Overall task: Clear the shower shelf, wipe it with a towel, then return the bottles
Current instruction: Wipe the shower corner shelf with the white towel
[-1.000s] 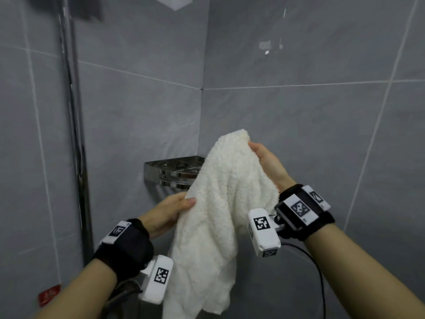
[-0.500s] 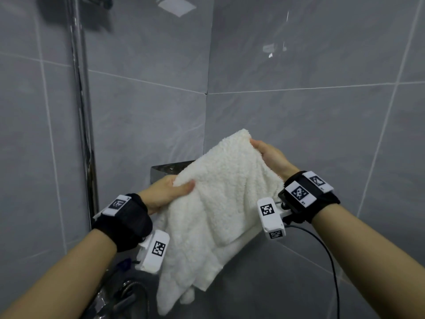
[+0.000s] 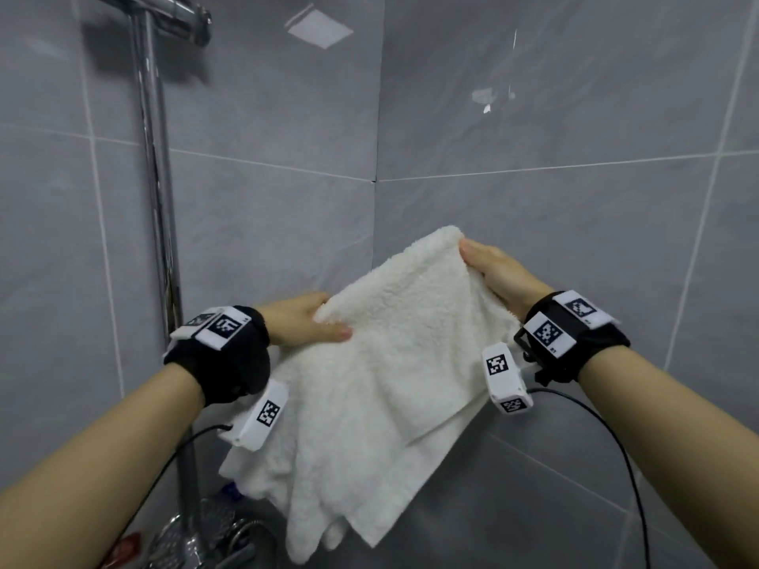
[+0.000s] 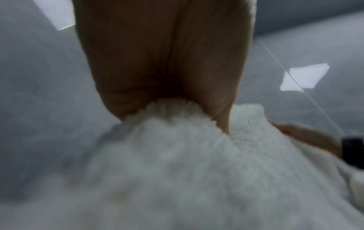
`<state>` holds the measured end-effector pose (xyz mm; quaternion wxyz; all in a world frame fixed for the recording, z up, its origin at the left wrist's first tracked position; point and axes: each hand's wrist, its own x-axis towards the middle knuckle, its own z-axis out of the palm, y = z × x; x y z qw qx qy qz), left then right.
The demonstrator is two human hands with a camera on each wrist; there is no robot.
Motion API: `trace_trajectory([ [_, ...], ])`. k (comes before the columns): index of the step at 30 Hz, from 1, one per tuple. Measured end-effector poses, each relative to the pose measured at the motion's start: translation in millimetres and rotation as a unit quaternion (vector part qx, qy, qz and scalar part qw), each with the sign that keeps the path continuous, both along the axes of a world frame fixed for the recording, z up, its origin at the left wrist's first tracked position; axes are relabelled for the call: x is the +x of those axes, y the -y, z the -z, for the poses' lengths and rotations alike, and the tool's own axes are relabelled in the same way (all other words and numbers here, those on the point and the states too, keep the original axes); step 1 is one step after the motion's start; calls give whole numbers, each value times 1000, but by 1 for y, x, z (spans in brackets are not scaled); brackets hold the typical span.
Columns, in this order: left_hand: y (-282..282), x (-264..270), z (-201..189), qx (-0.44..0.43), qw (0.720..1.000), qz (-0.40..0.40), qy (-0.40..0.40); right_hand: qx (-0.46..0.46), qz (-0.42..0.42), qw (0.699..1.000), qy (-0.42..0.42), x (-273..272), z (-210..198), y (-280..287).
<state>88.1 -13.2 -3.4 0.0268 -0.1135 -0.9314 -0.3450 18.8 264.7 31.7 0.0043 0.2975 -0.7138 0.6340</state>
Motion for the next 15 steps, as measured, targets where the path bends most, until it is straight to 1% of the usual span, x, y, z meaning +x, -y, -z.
trace_trajectory([
  [1,-1,-2,-1,-32,999,-22,-19,-20,-18,1000,-2,3,3,0],
  [2,-4,-3,-3,-39,998,-38,-39,-43,-36,998,-3,6,6,0],
  [3,-6,-6,-5,-16,997,-50,-54,-62,-59,996,-1,10,11,-1],
  [5,-12,-8,-10,110,989,-69,-74,-76,-122,990,6,22,23,-2],
  [6,-15,-9,-14,180,977,-82,-84,-66,-156,985,5,30,31,-1],
  [7,-17,-9,-17,240,962,-97,-89,-42,-186,982,-1,37,40,1],
  [9,-23,-9,-25,309,942,-101,-86,39,-205,977,-42,50,57,8],
  [11,-30,-9,-30,335,936,-75,-70,140,-194,962,-132,56,74,22],
  [13,-36,-9,-30,345,935,-55,-62,204,-162,933,-250,56,87,35],
  [14,-38,-9,-29,353,933,-48,-62,219,-152,921,-283,55,89,36],
  [15,-38,-9,-29,362,929,-44,-64,234,-155,915,-291,55,88,35],
])
